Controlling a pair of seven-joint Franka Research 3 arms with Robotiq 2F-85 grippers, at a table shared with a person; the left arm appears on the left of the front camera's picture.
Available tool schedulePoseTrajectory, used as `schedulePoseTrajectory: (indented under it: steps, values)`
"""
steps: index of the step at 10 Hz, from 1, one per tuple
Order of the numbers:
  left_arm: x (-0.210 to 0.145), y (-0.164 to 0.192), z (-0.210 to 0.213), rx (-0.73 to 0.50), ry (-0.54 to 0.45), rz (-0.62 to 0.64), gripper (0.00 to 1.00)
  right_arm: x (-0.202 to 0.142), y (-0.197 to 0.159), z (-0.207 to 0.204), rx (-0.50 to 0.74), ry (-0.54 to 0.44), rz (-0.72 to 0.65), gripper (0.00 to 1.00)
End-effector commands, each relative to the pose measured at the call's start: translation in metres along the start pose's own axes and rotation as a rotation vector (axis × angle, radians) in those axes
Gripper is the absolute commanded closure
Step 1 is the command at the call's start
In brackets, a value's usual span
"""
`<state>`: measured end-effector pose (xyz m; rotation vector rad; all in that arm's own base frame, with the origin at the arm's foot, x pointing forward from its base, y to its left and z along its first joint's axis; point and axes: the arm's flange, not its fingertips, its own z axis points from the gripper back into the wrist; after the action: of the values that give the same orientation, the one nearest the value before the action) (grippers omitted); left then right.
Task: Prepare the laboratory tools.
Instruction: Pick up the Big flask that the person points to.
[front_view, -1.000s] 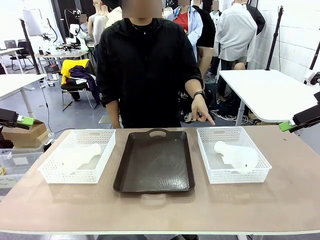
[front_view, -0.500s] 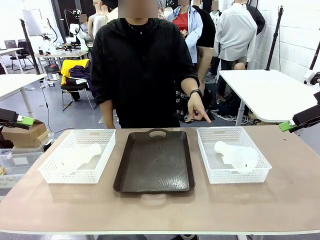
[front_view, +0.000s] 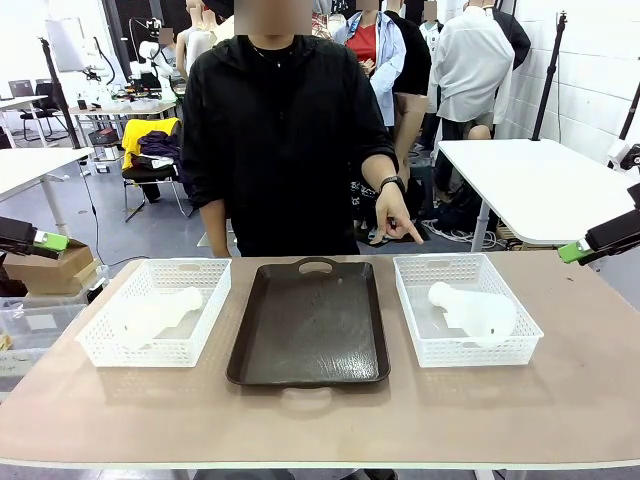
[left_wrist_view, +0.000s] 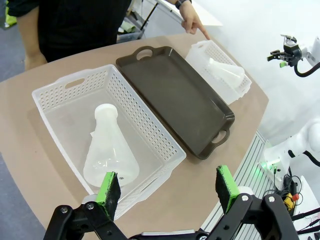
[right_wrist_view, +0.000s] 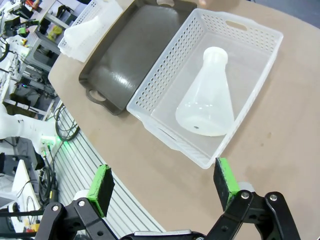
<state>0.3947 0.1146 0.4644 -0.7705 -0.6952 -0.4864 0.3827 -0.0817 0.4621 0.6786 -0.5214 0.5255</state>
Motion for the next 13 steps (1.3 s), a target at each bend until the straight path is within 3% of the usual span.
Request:
schedulePoseTrajectory:
  steps: [1, 3, 7, 10, 13]
  values:
    - [-0.001, 0.000, 0.001, -0.007, -0.003, -0.001, 0.00, 0.000, -0.001, -0.002, 0.014, -0.007, 0.000, 0.00]
    - [-0.001, 0.000, 0.001, -0.007, -0.003, -0.001, 0.00, 0.000, 0.000, 0.000, 0.000, 0.000, 0.000, 0.00]
    - [-0.001, 0.000, 0.001, -0.007, -0.003, -0.001, 0.00, 0.080, 0.066, 0.017, -0.412, 0.163, 0.235, 0.00]
    - [-0.001, 0.000, 0.001, -0.007, -0.003, -0.001, 0.00, 0.141, 0.086, -0.064, -0.563, 0.402, 0.393, 0.00]
    - [-0.001, 0.000, 0.001, -0.007, -0.003, -0.001, 0.00, 0.155, 0.072, -0.142, -0.709, 0.543, 0.446, 0.00]
